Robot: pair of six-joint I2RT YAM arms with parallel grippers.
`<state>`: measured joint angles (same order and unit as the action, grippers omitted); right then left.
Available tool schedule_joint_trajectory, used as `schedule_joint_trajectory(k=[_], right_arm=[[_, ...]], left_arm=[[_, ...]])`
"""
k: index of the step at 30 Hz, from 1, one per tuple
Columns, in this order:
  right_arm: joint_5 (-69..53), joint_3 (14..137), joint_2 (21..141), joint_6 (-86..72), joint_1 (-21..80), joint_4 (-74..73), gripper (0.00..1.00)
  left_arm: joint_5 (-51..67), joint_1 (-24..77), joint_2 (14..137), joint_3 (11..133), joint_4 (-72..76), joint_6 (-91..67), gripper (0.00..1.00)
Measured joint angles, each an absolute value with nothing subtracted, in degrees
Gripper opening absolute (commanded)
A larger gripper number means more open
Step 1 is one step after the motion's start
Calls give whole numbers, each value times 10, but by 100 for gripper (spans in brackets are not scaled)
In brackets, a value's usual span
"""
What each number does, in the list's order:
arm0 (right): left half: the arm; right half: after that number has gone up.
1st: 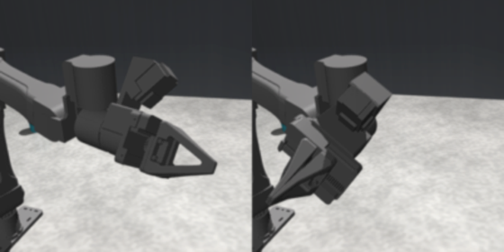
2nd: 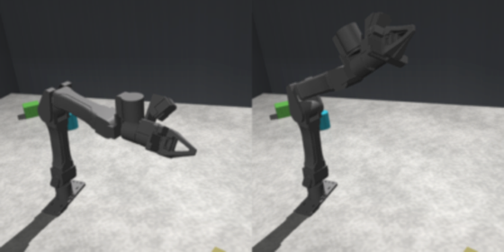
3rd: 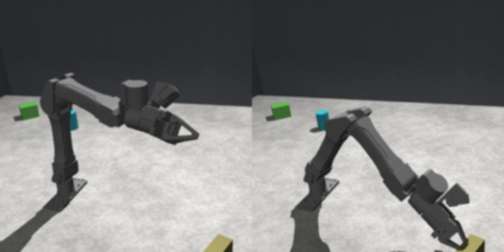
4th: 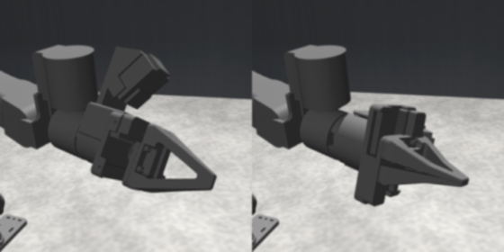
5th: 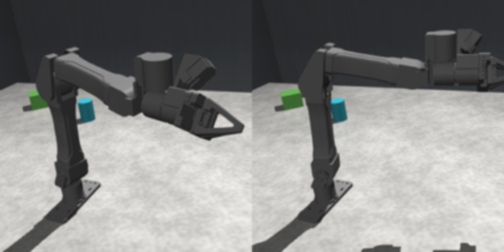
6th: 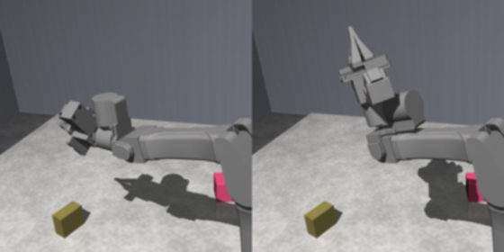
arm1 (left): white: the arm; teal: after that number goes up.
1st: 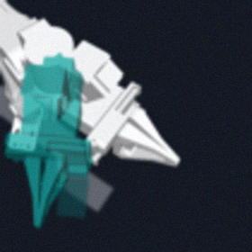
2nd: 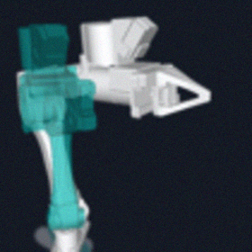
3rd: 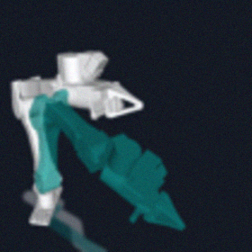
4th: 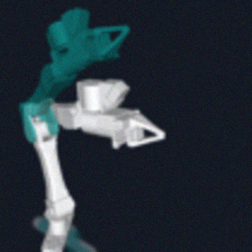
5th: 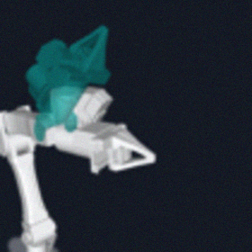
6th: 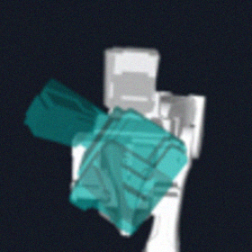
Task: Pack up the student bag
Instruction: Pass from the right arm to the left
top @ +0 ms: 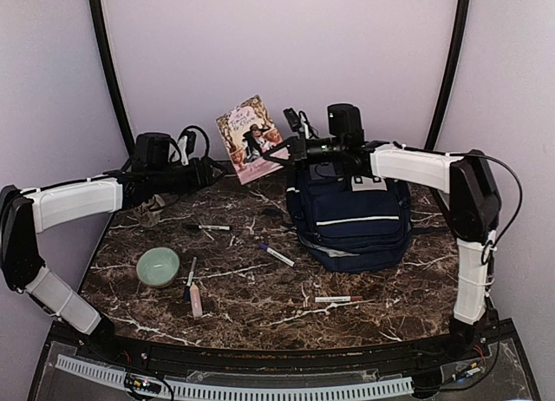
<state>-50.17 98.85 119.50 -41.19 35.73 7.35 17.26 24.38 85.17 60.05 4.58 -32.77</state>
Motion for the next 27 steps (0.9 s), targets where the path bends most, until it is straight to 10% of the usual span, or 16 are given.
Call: schedule_joint_trajectory(k=[27], right_arm=[[-566,640,782,-222,268,36,0]], left_arm=[[334,465,969,540,625,-344,66]])
